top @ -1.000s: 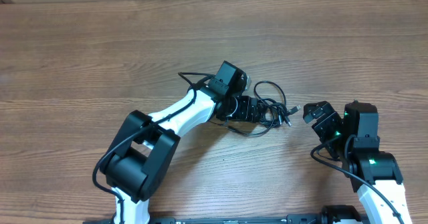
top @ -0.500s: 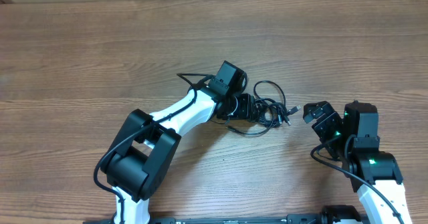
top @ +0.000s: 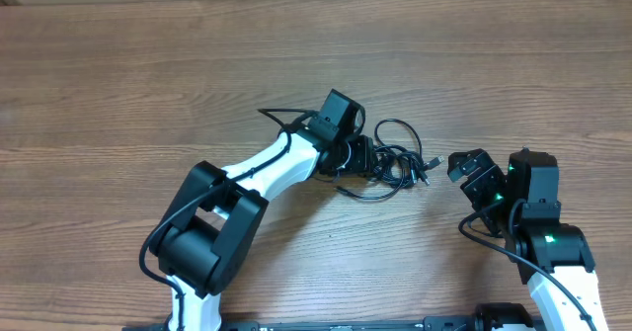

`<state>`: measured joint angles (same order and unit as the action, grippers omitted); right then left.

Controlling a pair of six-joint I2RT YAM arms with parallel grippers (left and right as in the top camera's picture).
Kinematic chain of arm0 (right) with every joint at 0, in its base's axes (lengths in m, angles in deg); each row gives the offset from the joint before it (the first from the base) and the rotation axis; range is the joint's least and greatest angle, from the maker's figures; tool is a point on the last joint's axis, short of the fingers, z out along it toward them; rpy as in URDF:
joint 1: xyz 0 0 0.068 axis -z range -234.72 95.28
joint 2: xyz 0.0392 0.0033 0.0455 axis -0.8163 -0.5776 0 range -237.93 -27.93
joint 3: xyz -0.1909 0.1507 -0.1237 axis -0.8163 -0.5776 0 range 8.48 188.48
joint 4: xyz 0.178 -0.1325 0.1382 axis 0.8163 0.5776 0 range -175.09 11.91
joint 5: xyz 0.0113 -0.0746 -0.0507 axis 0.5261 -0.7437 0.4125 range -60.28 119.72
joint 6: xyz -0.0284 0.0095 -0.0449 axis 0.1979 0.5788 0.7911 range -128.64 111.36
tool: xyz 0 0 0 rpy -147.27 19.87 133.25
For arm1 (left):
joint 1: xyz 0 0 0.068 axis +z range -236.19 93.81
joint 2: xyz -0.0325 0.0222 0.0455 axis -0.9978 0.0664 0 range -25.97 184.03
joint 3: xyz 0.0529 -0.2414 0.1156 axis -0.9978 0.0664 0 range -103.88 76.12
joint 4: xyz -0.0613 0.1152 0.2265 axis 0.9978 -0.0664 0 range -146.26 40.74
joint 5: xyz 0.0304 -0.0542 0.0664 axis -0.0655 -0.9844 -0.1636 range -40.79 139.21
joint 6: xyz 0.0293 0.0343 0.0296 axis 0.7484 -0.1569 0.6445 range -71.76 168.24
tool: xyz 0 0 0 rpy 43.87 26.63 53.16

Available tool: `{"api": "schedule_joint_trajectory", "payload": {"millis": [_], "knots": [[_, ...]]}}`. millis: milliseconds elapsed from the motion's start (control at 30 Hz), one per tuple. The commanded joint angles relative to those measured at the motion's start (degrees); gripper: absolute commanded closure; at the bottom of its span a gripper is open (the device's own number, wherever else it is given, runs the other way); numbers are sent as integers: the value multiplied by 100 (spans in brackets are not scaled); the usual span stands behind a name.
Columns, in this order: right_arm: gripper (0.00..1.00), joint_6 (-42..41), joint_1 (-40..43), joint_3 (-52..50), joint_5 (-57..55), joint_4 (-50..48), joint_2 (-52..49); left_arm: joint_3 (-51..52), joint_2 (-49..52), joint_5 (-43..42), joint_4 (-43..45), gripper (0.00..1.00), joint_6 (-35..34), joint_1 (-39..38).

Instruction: Untangle cables

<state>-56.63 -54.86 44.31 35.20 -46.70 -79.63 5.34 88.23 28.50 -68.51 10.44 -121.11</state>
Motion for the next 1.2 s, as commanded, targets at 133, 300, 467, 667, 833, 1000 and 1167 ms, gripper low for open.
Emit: {"api": "schedule_joint_trajectory", "payload": {"millis": [133, 300, 467, 667, 833, 1000, 1167], "knots": [[0, 2, -11, -28, -96, -39, 57, -68, 470, 57, 114, 45, -125, -210], [0, 4, -11, -28, -96, -39, 57, -68, 603, 11, 197, 61, -151, -214], [0, 2, -11, -28, -96, -39, 57, -70, 629, -15, 219, 96, -155, -197], [0, 750, -11, -28, 155, -79, 57, -74, 356, -1784, 682, 96, 1602, 129], [0, 2087, -11, -7, 1263, -369, 59, -74, -369, -1685, 249, 96, 2190, 348], [0, 3303, -11, 92, 2789, -575, 57, -74, -1784, -533, -914, 96, 3593, 293], [1, 4079, -11, 103, 3788, -577, 59, -74, -2793, -367, -1438, 96, 4669, 258]]}}
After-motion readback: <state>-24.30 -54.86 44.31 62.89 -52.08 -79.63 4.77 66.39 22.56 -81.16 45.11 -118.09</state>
